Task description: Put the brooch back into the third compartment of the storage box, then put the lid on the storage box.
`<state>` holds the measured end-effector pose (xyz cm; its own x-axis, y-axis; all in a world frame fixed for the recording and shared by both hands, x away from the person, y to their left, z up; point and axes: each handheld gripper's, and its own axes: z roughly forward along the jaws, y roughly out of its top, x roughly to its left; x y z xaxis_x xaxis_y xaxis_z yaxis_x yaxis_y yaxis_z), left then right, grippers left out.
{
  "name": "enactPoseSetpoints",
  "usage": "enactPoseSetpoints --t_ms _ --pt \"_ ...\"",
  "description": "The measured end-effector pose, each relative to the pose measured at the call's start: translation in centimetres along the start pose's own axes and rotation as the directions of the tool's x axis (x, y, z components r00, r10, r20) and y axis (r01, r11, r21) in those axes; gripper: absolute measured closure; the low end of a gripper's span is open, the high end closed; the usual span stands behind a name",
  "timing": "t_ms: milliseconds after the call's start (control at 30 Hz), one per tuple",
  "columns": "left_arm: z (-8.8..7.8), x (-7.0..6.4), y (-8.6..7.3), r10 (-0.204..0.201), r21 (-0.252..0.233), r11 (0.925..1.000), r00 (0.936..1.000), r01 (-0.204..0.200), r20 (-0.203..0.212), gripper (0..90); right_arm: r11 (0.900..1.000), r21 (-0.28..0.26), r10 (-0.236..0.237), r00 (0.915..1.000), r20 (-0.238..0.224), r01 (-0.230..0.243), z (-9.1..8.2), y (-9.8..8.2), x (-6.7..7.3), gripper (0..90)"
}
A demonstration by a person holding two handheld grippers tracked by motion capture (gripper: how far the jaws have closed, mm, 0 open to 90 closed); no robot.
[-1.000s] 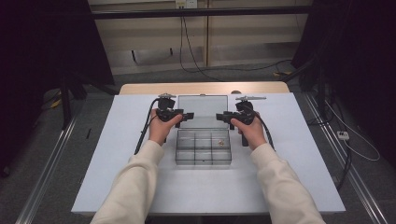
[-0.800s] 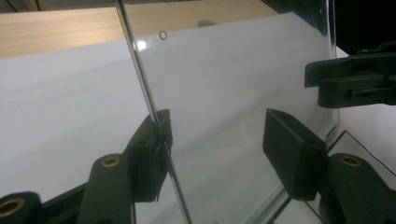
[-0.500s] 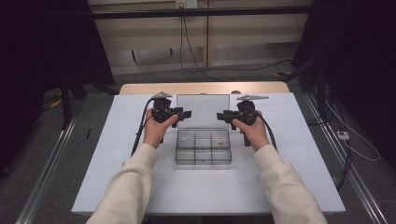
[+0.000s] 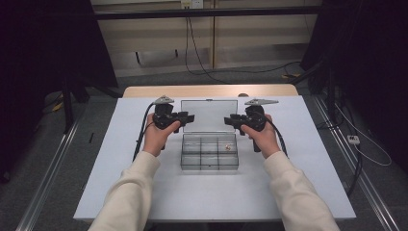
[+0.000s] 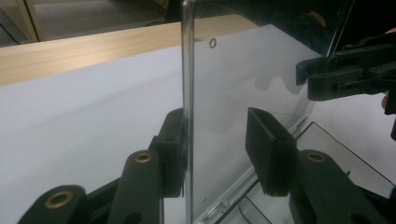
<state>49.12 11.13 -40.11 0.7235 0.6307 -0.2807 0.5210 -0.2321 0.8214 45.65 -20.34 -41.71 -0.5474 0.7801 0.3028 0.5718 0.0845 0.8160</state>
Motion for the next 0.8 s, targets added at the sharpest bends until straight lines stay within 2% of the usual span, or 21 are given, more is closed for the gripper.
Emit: enactPoseSetpoints --t_ms 133,600,800 --pt "-0.2 -0.2 0.0 0.009 -0.004 1.0000 1.0000 -0.009 0.001 61.3 1.000 0.002 -0.031 0.9995 0.005 0.031 -0.3 -0.1 0.3 61.5" --pt "-0.8 -0.8 -0.1 0.033 -0.001 0.9994 0.9994 -0.033 0.008 59.4 0.998 -0.002 -0.070 0.9974 0.013 0.070 -0.8 -0.3 1.0 60.7" --pt "-1.0 -1.0 -0.3 0.030 -0.005 0.9995 0.9995 -0.030 0.011 58.7 0.997 0.003 -0.082 0.9965 0.012 0.082 -1.0 -0.4 1.2 60.1"
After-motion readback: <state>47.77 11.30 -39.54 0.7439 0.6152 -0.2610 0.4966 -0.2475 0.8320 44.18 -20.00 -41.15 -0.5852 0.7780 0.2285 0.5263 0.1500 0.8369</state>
